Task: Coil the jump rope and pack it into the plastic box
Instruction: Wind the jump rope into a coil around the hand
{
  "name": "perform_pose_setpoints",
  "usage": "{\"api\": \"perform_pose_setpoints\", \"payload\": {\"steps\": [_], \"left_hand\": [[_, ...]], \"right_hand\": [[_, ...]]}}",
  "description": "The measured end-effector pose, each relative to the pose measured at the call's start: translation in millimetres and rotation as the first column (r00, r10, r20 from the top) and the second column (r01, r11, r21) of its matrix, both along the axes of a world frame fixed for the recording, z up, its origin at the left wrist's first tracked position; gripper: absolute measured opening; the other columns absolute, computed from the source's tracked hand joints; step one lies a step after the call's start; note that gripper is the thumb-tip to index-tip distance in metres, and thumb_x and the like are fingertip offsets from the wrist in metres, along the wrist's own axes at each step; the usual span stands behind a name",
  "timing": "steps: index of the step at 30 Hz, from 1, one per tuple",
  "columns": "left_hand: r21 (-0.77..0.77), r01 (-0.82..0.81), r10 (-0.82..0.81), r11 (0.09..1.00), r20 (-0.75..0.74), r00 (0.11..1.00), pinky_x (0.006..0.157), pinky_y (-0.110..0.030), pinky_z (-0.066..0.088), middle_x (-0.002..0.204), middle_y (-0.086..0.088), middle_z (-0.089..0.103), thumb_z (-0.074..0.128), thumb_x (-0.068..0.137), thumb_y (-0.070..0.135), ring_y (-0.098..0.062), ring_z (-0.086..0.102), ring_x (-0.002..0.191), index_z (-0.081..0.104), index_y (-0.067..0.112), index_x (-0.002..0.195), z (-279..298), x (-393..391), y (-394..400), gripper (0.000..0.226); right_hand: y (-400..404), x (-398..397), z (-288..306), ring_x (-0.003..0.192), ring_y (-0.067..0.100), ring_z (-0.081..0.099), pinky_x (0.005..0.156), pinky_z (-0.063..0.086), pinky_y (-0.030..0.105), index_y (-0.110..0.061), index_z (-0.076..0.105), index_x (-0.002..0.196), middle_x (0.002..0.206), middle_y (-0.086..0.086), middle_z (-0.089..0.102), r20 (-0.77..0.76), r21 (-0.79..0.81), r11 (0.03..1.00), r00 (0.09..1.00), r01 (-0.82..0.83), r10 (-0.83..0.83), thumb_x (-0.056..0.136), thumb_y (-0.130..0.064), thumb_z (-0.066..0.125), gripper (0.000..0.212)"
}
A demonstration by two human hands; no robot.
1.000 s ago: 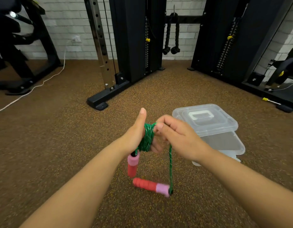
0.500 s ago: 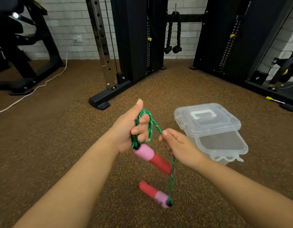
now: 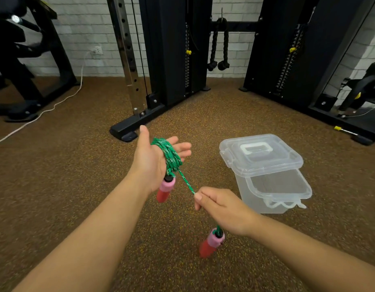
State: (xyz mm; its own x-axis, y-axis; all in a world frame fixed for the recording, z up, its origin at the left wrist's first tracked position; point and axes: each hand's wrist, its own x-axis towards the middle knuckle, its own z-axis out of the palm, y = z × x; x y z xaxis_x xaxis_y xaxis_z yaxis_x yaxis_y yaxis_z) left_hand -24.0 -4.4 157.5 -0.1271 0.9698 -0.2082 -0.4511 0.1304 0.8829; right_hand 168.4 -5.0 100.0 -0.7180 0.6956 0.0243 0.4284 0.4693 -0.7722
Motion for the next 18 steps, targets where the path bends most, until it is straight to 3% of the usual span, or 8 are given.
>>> {"api": "perform_pose_setpoints", "payload": {"steps": [2,5,7,10,12,13,16,18], "left_hand": [[-0.020,0.040,-0.042,0.999,-0.132,0.990,0.099,-0.040,0.040,0.108,-0.024,0.070,0.001,0.085,0.074,-0.031,0.066,0.104,0.044,0.001,0.133,-3.2,8.6,-1.6,0.097],[-0.046,0.115,-0.124,0.992,-0.303,0.945,0.099,-0.043,0.040,0.099,-0.026,0.070,-0.004,0.081,0.075,-0.029,0.069,0.095,0.042,0.003,0.137,-9.9,19.0,-2.1,0.102],[-0.081,0.180,-0.198,0.980,-0.379,0.904,0.087,-0.037,0.046,0.086,-0.018,0.071,-0.005,0.080,0.076,-0.019,0.071,0.082,0.048,0.006,0.133,-11.8,21.4,-4.2,0.102],[-0.129,0.315,-0.336,0.940,-0.498,0.799,0.070,-0.020,0.052,0.085,-0.018,0.069,-0.014,0.081,0.071,-0.018,0.067,0.076,0.064,0.004,0.098,-8.1,21.0,-11.3,0.104],[-0.151,0.397,-0.410,0.905,-0.556,0.724,0.064,-0.019,0.051,0.076,-0.021,0.065,-0.016,0.080,0.072,-0.024,0.063,0.067,0.065,0.005,0.076,-4.8,21.0,-14.9,0.106],[-0.159,0.429,-0.440,0.889,-0.557,0.705,0.064,-0.023,0.050,0.067,-0.017,0.065,-0.013,0.079,0.074,-0.025,0.062,0.062,0.066,0.007,0.073,-2.8,20.6,-16.5,0.104],[-0.157,0.528,-0.523,0.835,-0.527,0.670,0.057,-0.027,0.049,0.044,-0.001,0.060,0.013,0.084,0.074,-0.021,0.052,0.043,0.065,0.003,0.085,-0.2,20.3,-18.4,0.088],[-0.137,0.572,-0.556,0.809,-0.495,0.667,0.052,-0.026,0.046,0.037,0.001,0.051,0.039,0.085,0.068,-0.017,0.048,0.036,0.068,0.004,0.078,0.9,21.4,-20.0,0.071]], "right_hand": [[-2.0,-2.2,13.2,0.058,0.004,0.047,0.059,0.041,0.031,-0.028,0.062,0.080,0.063,-0.008,0.053,-0.031,0.020,0.999,0.999,-0.028,0.029,0.098,-0.039,0.042,0.028],[-1.6,-6.4,31.6,0.068,0.016,0.057,0.068,0.047,0.039,-0.027,0.064,0.084,0.072,0.001,0.063,-0.118,0.024,0.999,0.992,-0.034,0.037,0.096,-0.033,0.047,0.022],[1.6,-6.4,41.2,0.077,0.006,0.061,0.070,0.048,0.033,-0.025,0.065,0.085,0.077,-0.012,0.065,-0.202,-0.020,0.999,0.979,-0.030,0.025,0.095,-0.028,0.048,0.020],[8.3,-4.5,56.9,0.062,-0.004,0.053,0.063,0.039,0.015,-0.020,0.063,0.085,0.071,-0.012,0.061,-0.272,-0.041,0.999,0.962,-0.005,-0.007,0.097,-0.024,0.046,0.022],[13.9,-2.5,63.3,0.059,-0.007,0.054,0.062,0.040,0.009,-0.013,0.060,0.084,0.072,-0.005,0.060,-0.310,-0.056,0.998,0.950,0.025,-0.041,0.100,-0.018,0.043,0.024],[16.8,-2.6,63.6,0.058,-0.006,0.054,0.060,0.041,0.011,-0.013,0.059,0.083,0.072,-0.003,0.059,-0.322,-0.060,0.997,0.945,0.044,-0.061,0.100,-0.019,0.042,0.024],[27.6,-3.2,52.9,0.057,0.010,0.054,0.056,0.047,0.035,-0.026,0.057,0.079,0.068,-0.009,0.057,-0.300,-0.025,0.994,0.948,0.105,-0.107,0.098,-0.034,0.043,0.025],[33.5,-3.2,43.1,0.057,0.011,0.050,0.055,0.042,0.036,-0.028,0.055,0.075,0.062,-0.012,0.051,-0.325,-0.038,0.989,0.934,0.142,-0.147,0.096,-0.038,0.046,0.025]]}}
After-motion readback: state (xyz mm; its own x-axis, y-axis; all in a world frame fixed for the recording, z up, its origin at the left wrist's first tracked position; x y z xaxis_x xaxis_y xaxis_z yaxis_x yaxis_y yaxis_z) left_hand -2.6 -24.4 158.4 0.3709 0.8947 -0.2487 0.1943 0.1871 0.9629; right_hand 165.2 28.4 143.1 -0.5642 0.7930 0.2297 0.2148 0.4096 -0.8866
